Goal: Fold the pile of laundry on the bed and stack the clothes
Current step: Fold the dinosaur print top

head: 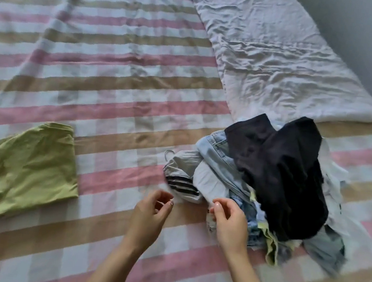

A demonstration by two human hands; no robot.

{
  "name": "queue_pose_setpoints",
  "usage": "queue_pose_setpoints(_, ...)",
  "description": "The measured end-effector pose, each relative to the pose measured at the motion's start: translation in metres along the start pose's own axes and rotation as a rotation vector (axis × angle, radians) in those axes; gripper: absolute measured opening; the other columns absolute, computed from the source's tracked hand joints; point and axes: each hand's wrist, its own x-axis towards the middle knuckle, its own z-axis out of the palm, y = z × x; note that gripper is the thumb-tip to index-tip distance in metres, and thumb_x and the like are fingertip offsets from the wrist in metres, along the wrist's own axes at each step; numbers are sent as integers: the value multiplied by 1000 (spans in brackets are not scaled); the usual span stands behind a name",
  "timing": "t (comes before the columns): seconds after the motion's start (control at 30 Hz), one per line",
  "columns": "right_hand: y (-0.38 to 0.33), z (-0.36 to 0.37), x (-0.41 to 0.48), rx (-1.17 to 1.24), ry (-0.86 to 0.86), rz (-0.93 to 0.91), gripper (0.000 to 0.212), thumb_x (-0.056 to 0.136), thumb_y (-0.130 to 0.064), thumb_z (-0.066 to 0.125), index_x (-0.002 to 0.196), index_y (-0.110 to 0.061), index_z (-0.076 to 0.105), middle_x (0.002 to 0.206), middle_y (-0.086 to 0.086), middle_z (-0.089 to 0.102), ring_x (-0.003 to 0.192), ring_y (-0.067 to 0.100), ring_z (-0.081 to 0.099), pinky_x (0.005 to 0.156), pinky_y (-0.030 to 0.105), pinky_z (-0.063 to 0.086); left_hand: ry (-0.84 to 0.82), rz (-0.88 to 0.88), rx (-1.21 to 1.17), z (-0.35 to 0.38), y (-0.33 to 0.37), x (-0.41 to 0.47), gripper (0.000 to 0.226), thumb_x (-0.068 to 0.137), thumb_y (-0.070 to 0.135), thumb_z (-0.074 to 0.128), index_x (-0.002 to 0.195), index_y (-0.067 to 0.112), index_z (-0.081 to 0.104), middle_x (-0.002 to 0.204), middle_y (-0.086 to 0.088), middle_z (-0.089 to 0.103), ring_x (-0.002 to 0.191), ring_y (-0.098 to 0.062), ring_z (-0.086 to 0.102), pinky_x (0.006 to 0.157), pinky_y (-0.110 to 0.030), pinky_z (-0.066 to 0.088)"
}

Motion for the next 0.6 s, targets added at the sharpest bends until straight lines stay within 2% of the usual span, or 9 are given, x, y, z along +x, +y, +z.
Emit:
queue_pose_setpoints(0.07, 13, -32, 7, -36, 52, -8, 12, 90, -9, 55, 92, -14, 65, 82, -1, 68, 80, 17, 64, 76, 32, 49, -53, 23, -1, 38, 20, 0, 18, 87, 7, 61, 83, 25, 60, 75, 7, 64, 71, -15, 61, 61, -13, 44)
queue_pose_setpoints(0.2, 36, -78, 15, -59, 160, -83, 15, 87, -7, 57, 93, -17, 66, 85, -6, 67, 82, 10, 62, 75, 24, 48, -131, 41, -44, 105, 48, 3, 10, 87, 7, 60, 88, 17, 63, 77, 3, 66, 72, -14, 62, 68, -21, 48)
queue_pose_setpoints(0.3, 54, -96, 19, -39, 287, -100, 20, 85, -5, 60, 101, -18, 63, 93, -4, 60, 84, 9, 57, 78, 27, 48, -148, 71, -58, 149, 62, 7, 12, 86, 6, 60, 88, 18, 61, 80, 5, 64, 70, -7, 57, 66, -15, 44)
queue_pose_setpoints(0.4, 77, -104, 31, -147, 320, -34, 41, 80, -13, 70, 118, -10, 56, 112, 4, 53, 104, 20, 51, 92, 35, 44, -136, 43, -95, 187, 68, 12, 21, 85, 4, 59, 104, 14, 57, 98, 1, 60, 84, -9, 56, 79, -18, 44)
queue_pose_setpoints(0.47, 85, -102, 41, -227, 254, 31, 55, 76, -21, 74, 125, -8, 52, 121, 9, 49, 113, 25, 45, 95, 32, 37, -127, -33, -122, 202, 68, 16, 25, 86, 4, 57, 110, 12, 54, 106, -1, 59, 93, -10, 56, 87, -28, 47)
queue_pose_setpoints(0.53, 87, -98, 50, -230, 254, 68, 50, 77, -23, 73, 121, -10, 54, 118, 10, 51, 110, 27, 45, 91, 31, 36, -148, -93, -204, 207, 66, 17, 22, 89, 1, 51, 105, 15, 54, 105, -3, 62, 94, -12, 59, 81, -34, 52)
queue_pose_setpoints(0.6, 85, -97, 57, -189, 306, 71, 30, 81, -18, 68, 108, -10, 60, 108, 10, 55, 104, 28, 49, 85, 32, 37, -174, -112, -278, 205, 64, 17, 24, 89, -5, 45, 102, 12, 56, 100, -7, 66, 91, -13, 62, 72, -28, 53)
